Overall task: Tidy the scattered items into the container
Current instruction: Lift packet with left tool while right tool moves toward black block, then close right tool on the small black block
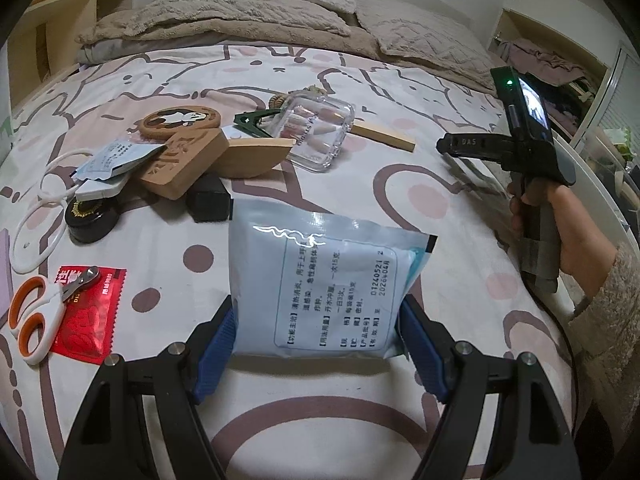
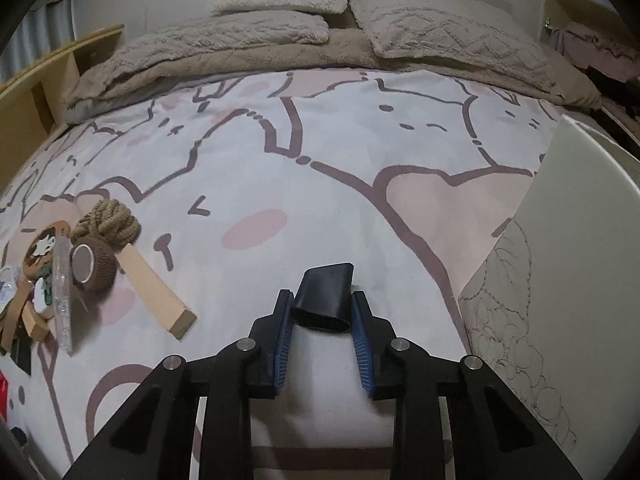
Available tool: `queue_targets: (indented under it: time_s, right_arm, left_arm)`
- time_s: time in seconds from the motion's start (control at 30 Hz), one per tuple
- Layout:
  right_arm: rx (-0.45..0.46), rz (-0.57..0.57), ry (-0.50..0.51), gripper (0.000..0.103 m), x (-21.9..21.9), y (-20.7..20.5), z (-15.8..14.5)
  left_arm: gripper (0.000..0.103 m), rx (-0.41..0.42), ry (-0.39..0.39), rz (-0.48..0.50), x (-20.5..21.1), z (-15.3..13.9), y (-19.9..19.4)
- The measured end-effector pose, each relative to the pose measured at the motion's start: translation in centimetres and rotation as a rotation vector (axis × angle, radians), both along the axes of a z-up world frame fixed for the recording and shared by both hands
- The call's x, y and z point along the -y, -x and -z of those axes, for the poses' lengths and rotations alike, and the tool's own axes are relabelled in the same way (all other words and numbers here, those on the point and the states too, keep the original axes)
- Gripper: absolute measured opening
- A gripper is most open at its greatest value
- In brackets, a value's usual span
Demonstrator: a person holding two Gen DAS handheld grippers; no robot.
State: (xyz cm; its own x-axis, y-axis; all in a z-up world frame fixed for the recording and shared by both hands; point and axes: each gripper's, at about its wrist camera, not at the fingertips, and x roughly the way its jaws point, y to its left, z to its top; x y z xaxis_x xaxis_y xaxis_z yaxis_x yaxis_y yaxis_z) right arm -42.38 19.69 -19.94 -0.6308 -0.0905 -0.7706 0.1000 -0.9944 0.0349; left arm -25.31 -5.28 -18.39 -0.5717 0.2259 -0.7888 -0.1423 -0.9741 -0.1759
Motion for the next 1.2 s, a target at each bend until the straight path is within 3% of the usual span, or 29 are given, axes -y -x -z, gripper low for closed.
queue_targets:
  time_s: [0.23, 0.7, 1.2]
  right_arm:
    - [-0.053, -0.119, -0.029, 0.029, 1.8, -2.9, -1.2]
    - [-0.036, -0.343, 0.093, 0.029, 3.4, -12.5, -2.6]
    - [-0.057, -0.415, 0.109, 0.029, 3.2, -18.5, -3.4]
  left_arm:
    - [0.078, 0.000, 0.005, -0.011, 0.0, 0.0, 0.0]
    - [0.078, -0.006, 0.027, -0.044, 0.0, -0.1, -0.1]
    - [0.078, -0.065, 0.041, -0.038, -2.5, -2.7, -1.7]
